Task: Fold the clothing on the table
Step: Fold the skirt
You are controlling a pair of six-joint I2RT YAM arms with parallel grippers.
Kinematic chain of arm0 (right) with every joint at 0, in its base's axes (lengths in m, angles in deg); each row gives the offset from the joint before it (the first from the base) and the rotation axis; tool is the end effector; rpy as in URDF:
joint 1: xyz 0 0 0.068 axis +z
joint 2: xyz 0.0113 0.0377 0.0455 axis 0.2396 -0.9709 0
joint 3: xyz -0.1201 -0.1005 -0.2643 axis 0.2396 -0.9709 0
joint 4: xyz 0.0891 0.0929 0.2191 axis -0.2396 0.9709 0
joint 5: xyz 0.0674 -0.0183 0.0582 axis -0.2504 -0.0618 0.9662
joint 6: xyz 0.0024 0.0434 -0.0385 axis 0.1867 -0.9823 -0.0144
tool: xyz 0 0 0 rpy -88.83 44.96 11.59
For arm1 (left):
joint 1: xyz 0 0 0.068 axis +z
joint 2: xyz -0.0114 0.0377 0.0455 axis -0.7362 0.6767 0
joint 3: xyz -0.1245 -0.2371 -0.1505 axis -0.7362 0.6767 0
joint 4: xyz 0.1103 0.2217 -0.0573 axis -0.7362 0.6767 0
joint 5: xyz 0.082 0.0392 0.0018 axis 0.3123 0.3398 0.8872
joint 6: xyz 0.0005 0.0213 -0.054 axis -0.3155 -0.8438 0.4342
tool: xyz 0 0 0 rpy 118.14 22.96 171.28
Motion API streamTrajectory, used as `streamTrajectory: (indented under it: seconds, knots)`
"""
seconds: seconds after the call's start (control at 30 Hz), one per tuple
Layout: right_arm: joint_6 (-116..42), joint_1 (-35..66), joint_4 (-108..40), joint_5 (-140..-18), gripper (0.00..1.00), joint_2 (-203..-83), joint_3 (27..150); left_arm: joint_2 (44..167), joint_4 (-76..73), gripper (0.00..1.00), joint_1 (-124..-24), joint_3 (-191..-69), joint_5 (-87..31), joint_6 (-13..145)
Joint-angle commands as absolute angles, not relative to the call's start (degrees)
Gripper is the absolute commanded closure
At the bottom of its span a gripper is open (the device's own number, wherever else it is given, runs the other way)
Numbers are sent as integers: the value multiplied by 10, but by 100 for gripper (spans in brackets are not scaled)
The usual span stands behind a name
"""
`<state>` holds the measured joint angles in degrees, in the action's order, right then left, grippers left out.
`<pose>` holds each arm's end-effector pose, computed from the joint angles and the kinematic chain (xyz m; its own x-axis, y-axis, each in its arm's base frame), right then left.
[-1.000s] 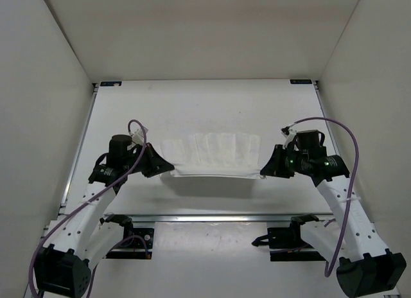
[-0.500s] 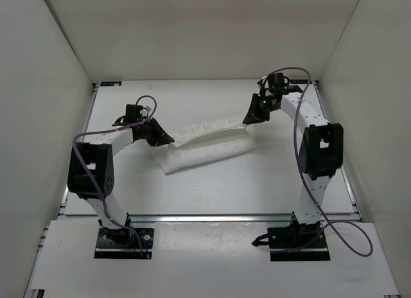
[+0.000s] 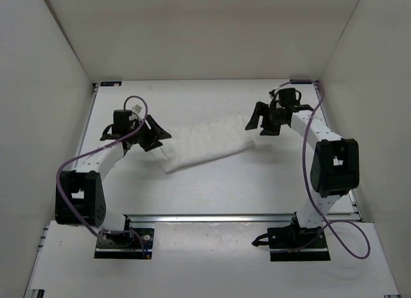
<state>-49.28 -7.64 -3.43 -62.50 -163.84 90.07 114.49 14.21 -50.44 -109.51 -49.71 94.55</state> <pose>0.3818 0.0588 0.2712 -0.8816 0.2050 -0.4253 -0.0440 0.8612 0.5063 0.2964 -0.0364 0.2537 -0.8049 -0.5177 -0.2900 -0.1729 0.6720 -0.7200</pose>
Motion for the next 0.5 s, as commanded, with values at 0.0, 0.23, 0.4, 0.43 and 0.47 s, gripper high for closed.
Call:
streamTrajectory:
  seconds: [0.0, 0.23, 0.4, 0.43, 0.47]
  knots:
    - [-520, -90, -145, -578, 27, -1592, 799, 1086, 163, 30, -536, -1022, -472, 934]
    - [-599, -96, -308, -519, 25, -1594, 682, 1019, 79, 22, -584, -867, -399, 978]
    - [-689, -112, -435, -495, 25, -1616, 634, 1001, 37, 21, -594, -831, -338, 999]
    - [-696, -115, -439, -494, 25, -1627, 632, 1001, 28, 21, -590, -827, -328, 1009]
    - [-705, -118, -441, -492, 25, -1637, 635, 1001, 16, 22, -592, -820, -322, 1018]
